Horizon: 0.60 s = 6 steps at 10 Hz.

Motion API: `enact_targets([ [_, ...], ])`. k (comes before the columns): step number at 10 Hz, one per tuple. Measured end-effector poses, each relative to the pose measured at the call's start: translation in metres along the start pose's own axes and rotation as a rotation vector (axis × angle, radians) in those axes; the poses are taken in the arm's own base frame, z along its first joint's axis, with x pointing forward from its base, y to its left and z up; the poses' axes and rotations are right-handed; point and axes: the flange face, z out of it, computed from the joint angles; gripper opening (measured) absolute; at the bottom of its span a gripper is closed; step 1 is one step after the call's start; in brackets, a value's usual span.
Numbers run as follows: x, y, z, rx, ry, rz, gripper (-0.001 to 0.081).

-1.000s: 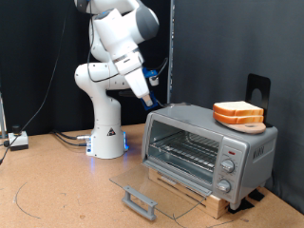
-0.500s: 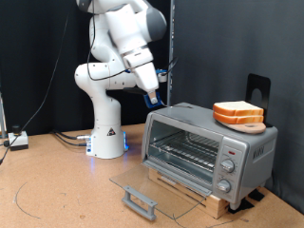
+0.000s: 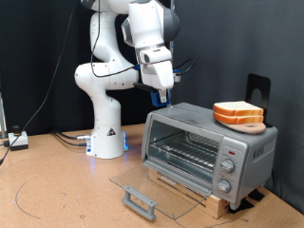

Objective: Make a piece of toast with the oven

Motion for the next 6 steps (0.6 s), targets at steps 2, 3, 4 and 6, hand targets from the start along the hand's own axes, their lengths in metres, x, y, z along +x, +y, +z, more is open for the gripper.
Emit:
enact_targets([
  [2, 0.0002, 0.0018, 0.0007, -0.001, 0.030, 0.021, 0.0396],
  [3, 0.0005, 0.0022, 0.0012, 0.002, 0.034, 0.033, 0.0396],
  [4, 0.0015, 0.0026, 0.0015, 0.006, 0.036, 0.049, 0.0396],
  [6, 0.0073, 0.0050, 0.0044, 0.018, 0.033, 0.078, 0.0396],
])
